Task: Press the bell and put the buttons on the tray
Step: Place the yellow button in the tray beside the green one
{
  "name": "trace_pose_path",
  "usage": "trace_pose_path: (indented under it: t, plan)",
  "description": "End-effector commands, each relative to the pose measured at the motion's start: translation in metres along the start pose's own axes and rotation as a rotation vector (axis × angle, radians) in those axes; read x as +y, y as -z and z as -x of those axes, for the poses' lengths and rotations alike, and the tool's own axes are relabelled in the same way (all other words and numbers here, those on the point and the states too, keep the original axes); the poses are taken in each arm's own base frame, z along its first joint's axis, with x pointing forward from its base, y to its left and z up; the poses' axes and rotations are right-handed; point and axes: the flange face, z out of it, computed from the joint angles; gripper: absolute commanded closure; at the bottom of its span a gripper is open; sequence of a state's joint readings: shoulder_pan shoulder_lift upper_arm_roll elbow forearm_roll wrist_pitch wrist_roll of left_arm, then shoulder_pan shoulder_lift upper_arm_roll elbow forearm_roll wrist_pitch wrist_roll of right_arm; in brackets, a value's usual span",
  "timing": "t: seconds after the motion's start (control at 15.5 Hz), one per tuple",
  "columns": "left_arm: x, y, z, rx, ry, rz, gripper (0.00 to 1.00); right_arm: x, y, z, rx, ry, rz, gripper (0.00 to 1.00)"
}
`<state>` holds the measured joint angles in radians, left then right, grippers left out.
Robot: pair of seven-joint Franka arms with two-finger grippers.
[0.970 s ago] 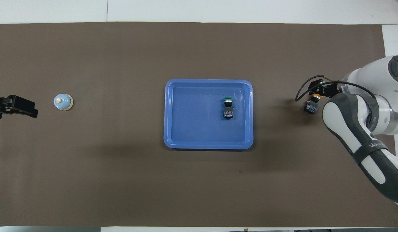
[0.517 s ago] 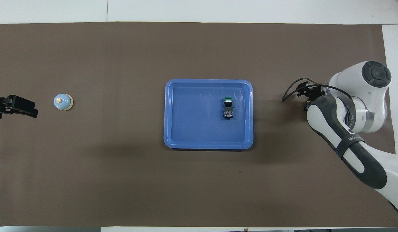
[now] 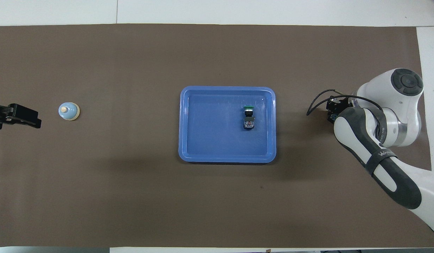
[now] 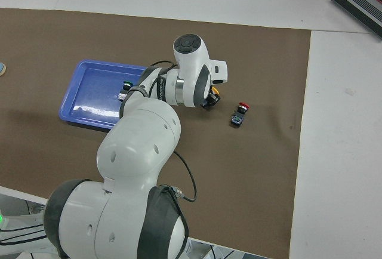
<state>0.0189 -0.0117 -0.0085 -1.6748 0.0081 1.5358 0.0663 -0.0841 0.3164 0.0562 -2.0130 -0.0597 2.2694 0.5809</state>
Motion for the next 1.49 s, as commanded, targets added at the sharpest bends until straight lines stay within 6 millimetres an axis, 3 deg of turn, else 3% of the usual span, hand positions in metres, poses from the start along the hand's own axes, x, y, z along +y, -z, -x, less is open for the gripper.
trace_pose_path:
  t: [0.0,0.19,0.39,0.52,0.65,0.71,0.97,1.23,1.42]
  plan:
    - [0.0,0.005,0.005,-0.003,0.011,0.008,0.0,-0.016,0.035,0.005,-0.006,0.016,0.024,1.0]
    - [0.0,0.005,0.005,-0.003,0.011,0.008,0.0,-0.061,0.095,0.014,-0.008,0.075,0.037,1.0]
    - [0.0,0.005,0.005,-0.003,0.011,0.008,0.0,-0.117,0.152,0.041,0.004,0.157,0.008,1.0]
    - [0.0,0.005,0.005,-0.003,0.011,0.008,0.0,-0.164,0.159,0.08,0.002,0.232,-0.041,1.0]
    - [0.0,0.005,0.005,-0.003,0.011,0.008,0.0,-0.199,0.162,0.116,0.02,0.303,-0.067,1.0]
    - [0.0,0.005,0.005,-0.003,0.011,0.008,0.0,-0.221,0.156,0.138,0.03,0.35,-0.074,1.0]
    - [0.0,0.005,0.005,-0.003,0.011,0.008,0.0,-0.288,0.109,0.188,0.041,0.473,-0.077,1.0]
    - [0.0,0.005,0.005,-0.003,0.011,0.008,0.0,-0.309,0.062,0.2,0.066,0.572,-0.093,1.0]
    - [0.0,0.005,0.005,-0.003,0.011,0.008,0.0,-0.302,0.04,0.203,0.069,0.647,-0.092,1.0]
